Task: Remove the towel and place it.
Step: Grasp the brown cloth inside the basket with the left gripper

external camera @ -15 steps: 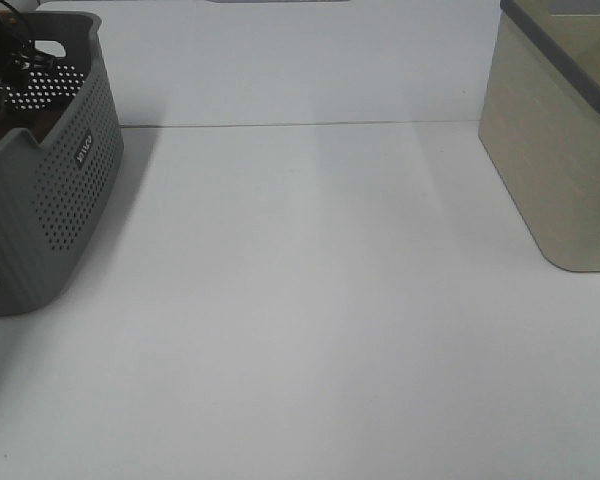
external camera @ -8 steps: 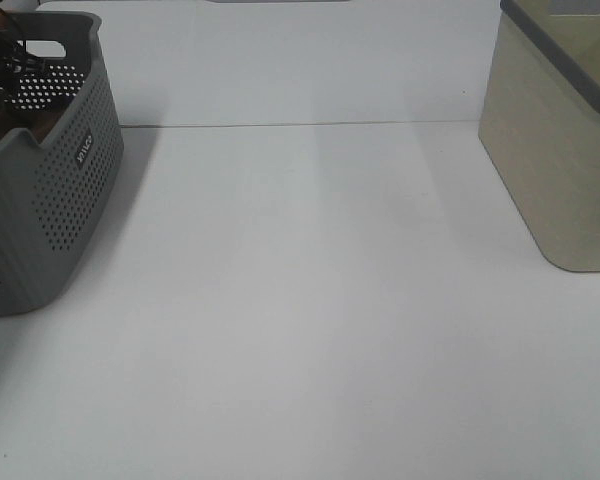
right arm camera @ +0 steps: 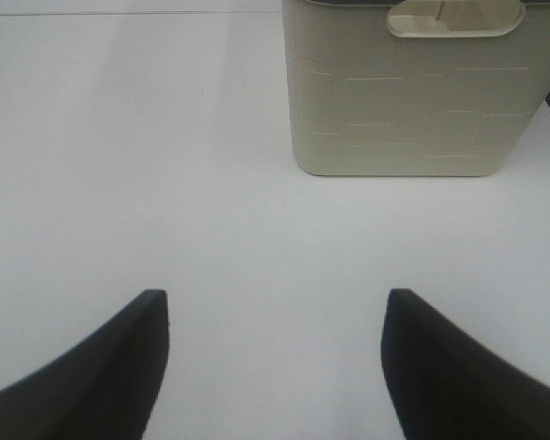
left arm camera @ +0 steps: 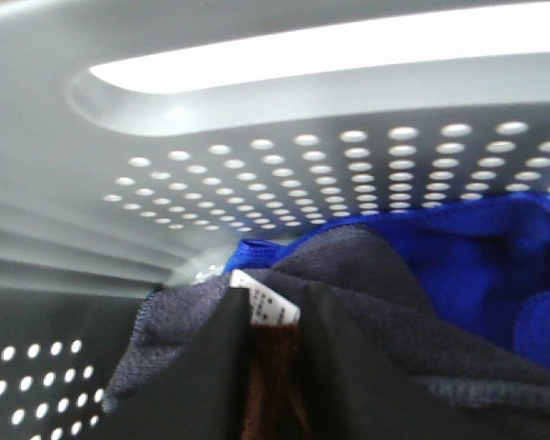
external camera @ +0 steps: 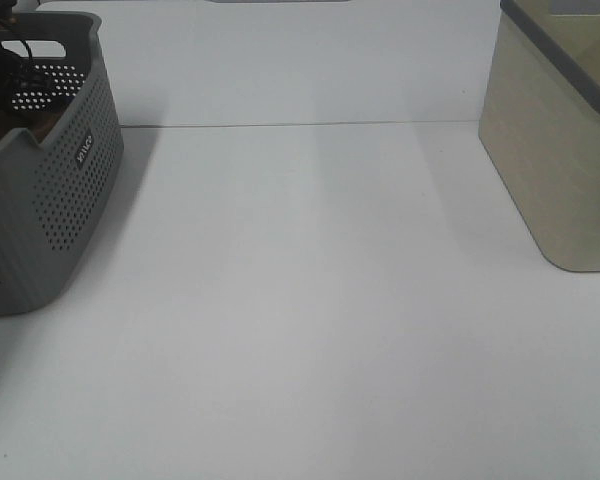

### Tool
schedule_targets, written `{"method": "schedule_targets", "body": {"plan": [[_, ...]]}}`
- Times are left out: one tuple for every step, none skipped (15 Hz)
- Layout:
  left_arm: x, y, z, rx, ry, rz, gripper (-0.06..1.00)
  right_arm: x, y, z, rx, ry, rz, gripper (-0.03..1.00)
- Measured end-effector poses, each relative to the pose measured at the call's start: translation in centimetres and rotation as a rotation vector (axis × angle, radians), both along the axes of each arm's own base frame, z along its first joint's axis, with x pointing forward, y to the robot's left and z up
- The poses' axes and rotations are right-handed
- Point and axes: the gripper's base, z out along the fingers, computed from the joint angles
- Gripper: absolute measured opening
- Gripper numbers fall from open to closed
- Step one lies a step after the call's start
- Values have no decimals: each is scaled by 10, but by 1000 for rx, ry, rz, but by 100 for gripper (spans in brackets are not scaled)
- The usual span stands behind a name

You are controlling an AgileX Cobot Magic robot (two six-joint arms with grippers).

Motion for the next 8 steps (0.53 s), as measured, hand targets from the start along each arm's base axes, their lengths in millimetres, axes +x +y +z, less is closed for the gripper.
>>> {"method": "schedule_targets", "body": {"plan": [[0, 0, 0, 2, 1, 0, 7, 0, 0, 0, 0, 0, 0, 64], [0, 0, 1, 8, 2, -1, 1, 0, 0, 0, 0, 0, 0, 64], [0, 1, 1, 13, 3, -2, 0, 0, 0, 0, 0, 0, 0, 64], [-1, 1, 1, 25, 18, -5, 0, 0, 0, 0, 0, 0, 0, 64], [-2, 2, 3, 27, 21, -5, 0, 0, 0, 0, 0, 0, 0, 64], [-3, 2, 7, 28, 15, -4, 0, 0, 0, 0, 0, 0, 0, 64], [-3, 1, 16, 29, 0, -5, 0, 0, 0, 0, 0, 0, 0, 64], [-4, 0, 22, 30, -10, -6, 0, 0, 0, 0, 0, 0, 0, 64]]}}
